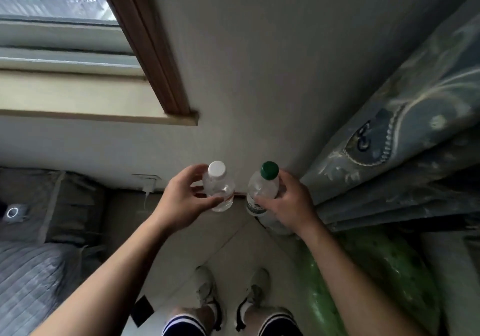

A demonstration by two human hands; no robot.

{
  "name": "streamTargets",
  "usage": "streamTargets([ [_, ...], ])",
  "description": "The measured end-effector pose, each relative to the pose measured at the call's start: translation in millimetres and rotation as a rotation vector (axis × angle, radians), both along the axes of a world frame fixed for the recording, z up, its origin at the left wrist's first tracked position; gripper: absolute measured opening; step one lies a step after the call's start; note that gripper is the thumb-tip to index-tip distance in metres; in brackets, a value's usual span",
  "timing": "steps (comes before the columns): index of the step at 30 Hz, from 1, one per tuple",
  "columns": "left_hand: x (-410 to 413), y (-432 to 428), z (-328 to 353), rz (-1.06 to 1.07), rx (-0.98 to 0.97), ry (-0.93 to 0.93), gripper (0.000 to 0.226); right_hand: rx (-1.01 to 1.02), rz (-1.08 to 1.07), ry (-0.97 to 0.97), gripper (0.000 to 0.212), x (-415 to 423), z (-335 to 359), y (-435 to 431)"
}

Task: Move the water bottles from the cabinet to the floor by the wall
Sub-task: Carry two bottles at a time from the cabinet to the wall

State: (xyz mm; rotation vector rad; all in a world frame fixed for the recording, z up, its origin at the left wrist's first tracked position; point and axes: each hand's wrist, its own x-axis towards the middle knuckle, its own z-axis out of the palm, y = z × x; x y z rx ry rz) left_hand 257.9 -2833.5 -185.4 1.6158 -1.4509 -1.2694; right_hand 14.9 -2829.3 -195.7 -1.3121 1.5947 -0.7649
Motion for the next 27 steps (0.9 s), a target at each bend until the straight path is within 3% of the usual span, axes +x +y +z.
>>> streamTargets([
  [4,7.2,-14.1,-63.4,-0.073,-0.005,-0.047,0.062,0.014,-0.017,0.014,0.043,9.0,-60.4,-8.4],
  [13,8.6,-39.6,-245.9,-0.100,0.017,-0.101,0.056,0.026,-0.057,0.078,0.046,21.2,-242.4,-27.6],
  [18,2.0,-50.4,-350.2,-0.138,0.017,-0.148,0.065,0.026,-0.061,0.100,0.045,21.4,-341.3,-35.2],
  [27,-2.7,-68.7,-511.1,-0.167,0.062,-0.190,0.064,0.143,-0.100,0.106,0.051,19.2,-509.5,-48.8],
])
